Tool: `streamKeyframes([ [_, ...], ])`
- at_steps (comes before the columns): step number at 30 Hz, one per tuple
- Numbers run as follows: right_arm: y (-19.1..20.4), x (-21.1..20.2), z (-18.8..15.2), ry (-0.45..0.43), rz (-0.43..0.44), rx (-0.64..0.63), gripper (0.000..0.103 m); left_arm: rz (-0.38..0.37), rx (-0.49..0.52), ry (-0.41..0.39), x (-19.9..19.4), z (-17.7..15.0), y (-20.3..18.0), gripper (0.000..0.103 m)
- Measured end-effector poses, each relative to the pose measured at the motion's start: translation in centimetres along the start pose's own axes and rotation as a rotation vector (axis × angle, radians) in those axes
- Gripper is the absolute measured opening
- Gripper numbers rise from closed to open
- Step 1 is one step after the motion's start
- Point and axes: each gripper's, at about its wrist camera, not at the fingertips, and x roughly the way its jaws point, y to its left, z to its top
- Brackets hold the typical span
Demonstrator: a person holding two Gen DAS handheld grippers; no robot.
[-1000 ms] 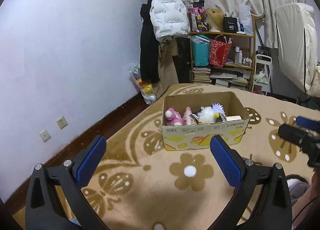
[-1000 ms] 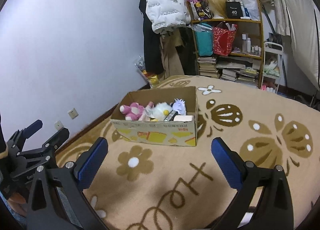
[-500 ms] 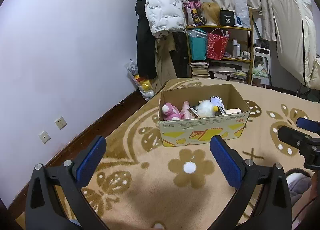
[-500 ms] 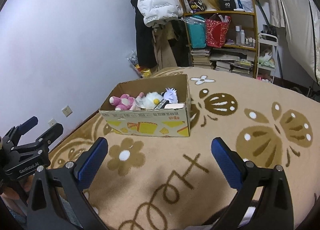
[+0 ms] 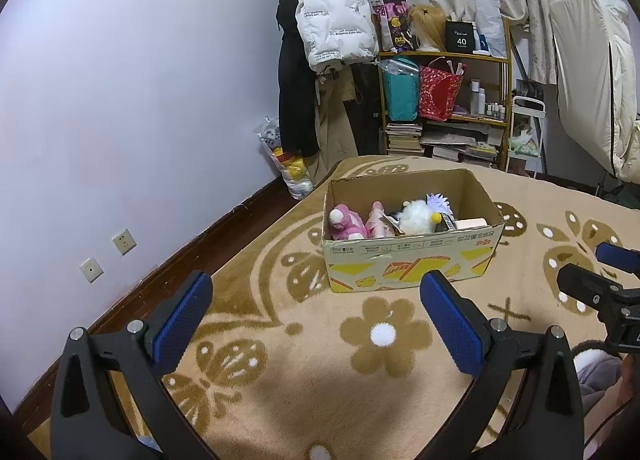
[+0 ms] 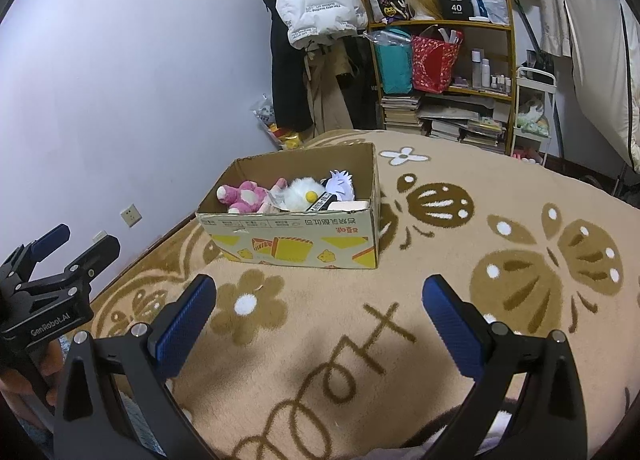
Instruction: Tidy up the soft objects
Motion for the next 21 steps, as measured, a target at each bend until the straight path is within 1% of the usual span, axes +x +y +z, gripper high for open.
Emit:
streamKeyframes([
  [21, -0.56, -0.05, -0.2, -0.002, -0.004, 0.002, 0.103, -0.002, 0.003, -0.007, 0.01, -0.12, -0.04, 0.103],
])
